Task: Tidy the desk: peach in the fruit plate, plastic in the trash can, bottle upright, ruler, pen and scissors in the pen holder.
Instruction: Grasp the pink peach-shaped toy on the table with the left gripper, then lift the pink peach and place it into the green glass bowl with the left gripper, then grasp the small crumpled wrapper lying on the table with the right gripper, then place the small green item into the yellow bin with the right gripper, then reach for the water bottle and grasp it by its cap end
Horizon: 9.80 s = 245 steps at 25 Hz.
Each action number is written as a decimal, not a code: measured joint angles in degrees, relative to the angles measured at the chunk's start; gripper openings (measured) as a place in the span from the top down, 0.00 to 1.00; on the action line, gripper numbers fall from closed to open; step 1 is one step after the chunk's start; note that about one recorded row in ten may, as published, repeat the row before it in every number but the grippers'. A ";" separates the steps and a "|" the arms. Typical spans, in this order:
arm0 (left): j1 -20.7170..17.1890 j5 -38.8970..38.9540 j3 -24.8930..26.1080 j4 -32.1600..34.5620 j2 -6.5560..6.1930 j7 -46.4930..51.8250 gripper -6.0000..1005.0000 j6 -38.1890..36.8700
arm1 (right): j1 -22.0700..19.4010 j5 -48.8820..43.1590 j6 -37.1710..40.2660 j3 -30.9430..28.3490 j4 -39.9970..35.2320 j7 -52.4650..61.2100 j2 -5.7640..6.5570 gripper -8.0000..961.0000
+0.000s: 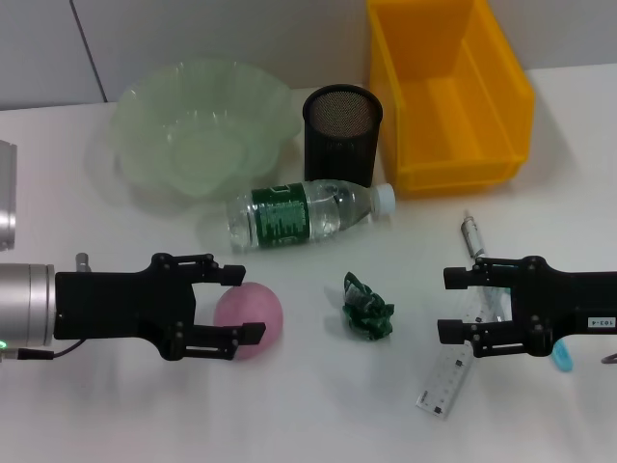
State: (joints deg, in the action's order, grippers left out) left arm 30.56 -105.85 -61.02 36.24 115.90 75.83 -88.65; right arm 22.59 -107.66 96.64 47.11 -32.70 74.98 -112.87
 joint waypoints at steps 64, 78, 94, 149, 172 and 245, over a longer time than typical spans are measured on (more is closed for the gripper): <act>10.92 30.47 11.14 -16.52 3.25 -19.65 0.77 39.38 | 0.09 -0.09 0.00 0.46 -0.42 0.97 -0.15 0.16; 14.85 30.71 4.48 -17.14 3.28 -19.32 0.69 50.75 | 0.17 -0.09 -0.06 0.12 -0.34 0.96 -0.15 0.16; 11.91 30.07 2.37 -13.55 2.49 -7.30 0.18 36.50 | 0.71 -0.03 -0.10 -1.32 -0.24 1.36 -0.15 0.16; -2.70 8.47 -3.67 -2.85 -0.96 7.38 0.18 1.45 | 27.46 -34.85 -12.82 29.86 -14.83 50.40 -6.55 0.16; -2.79 8.47 -3.66 -2.85 -1.07 7.31 0.18 1.46 | 26.86 -31.83 -17.51 35.32 -13.89 50.76 -6.54 0.31; -1.15 8.23 -4.28 -2.46 -1.39 6.78 0.18 0.87 | 2.48 20.84 0.28 -2.95 -14.26 21.49 4.14 0.13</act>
State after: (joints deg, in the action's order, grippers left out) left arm 29.41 -97.62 -65.30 33.78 114.51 82.61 -87.77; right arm 25.07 -86.82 96.92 44.16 -46.96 96.46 -108.73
